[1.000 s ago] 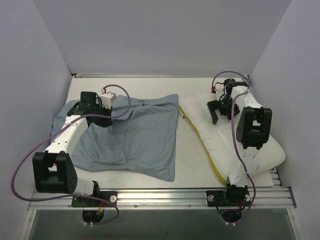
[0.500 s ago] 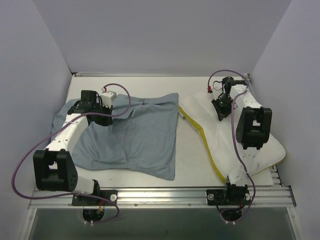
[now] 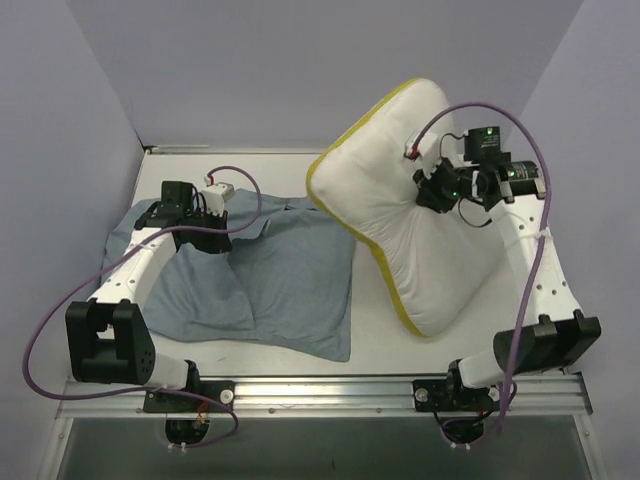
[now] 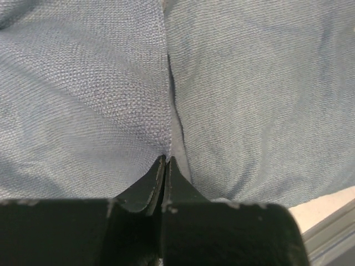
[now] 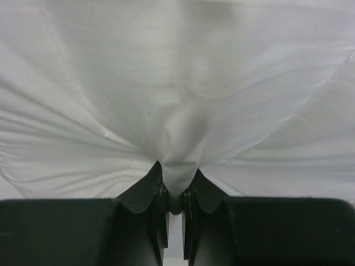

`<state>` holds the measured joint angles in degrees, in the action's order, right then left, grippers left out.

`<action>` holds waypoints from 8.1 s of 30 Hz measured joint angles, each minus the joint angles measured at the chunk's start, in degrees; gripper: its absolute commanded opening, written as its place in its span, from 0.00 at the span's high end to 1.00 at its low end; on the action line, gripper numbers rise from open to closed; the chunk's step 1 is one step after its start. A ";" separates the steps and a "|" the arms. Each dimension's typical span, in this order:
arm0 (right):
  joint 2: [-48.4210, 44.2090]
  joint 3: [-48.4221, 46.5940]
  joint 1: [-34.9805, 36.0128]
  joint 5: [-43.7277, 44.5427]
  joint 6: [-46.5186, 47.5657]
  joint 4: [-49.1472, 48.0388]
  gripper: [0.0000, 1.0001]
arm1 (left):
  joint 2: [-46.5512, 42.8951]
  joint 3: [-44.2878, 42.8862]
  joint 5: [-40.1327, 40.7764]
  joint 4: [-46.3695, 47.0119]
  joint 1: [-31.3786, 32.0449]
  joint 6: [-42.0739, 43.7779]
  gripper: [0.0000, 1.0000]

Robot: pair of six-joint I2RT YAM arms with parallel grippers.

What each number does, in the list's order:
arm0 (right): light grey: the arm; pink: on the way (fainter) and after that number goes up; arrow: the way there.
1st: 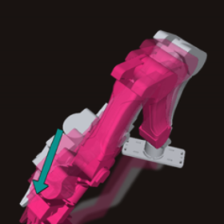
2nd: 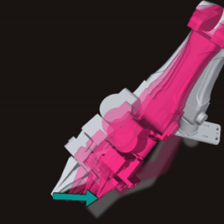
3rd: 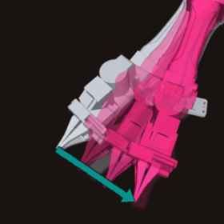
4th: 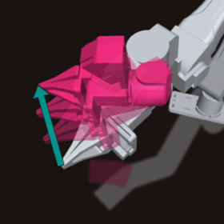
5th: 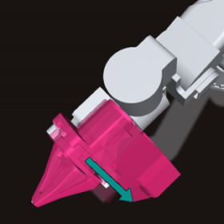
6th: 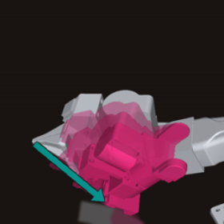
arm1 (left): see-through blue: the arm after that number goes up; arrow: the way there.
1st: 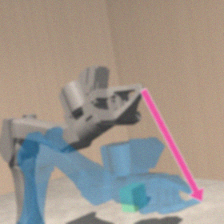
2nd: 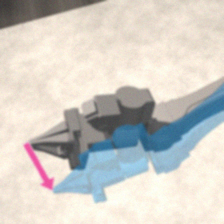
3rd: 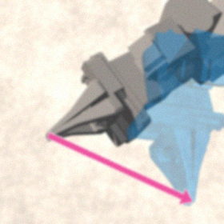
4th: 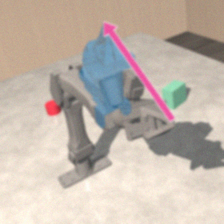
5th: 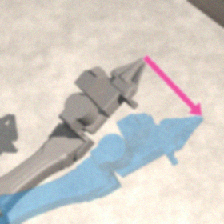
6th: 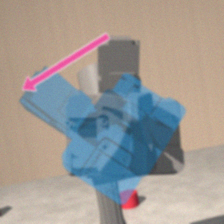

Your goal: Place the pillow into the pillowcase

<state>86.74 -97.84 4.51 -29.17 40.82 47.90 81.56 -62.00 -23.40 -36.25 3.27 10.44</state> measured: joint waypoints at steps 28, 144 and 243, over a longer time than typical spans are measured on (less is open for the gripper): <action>3.08 20.57 39.60 3.52 19.15 3.34 1.00 | -14.84 2.84 -10.47 0.24 -1.73 -5.38 1.00; 28.02 10.69 48.30 19.04 -23.34 -37.73 1.00 | -16.41 13.42 -33.57 -38.80 -29.99 76.81 0.16; 25.20 10.05 34.29 -8.70 -62.88 -38.05 0.17 | -23.71 7.52 -28.15 -26.14 -0.70 46.73 0.21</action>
<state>111.94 -87.79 38.81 -37.87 -22.06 9.85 57.84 -54.48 -51.55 -62.39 2.57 57.17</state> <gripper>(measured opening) 0.814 0.753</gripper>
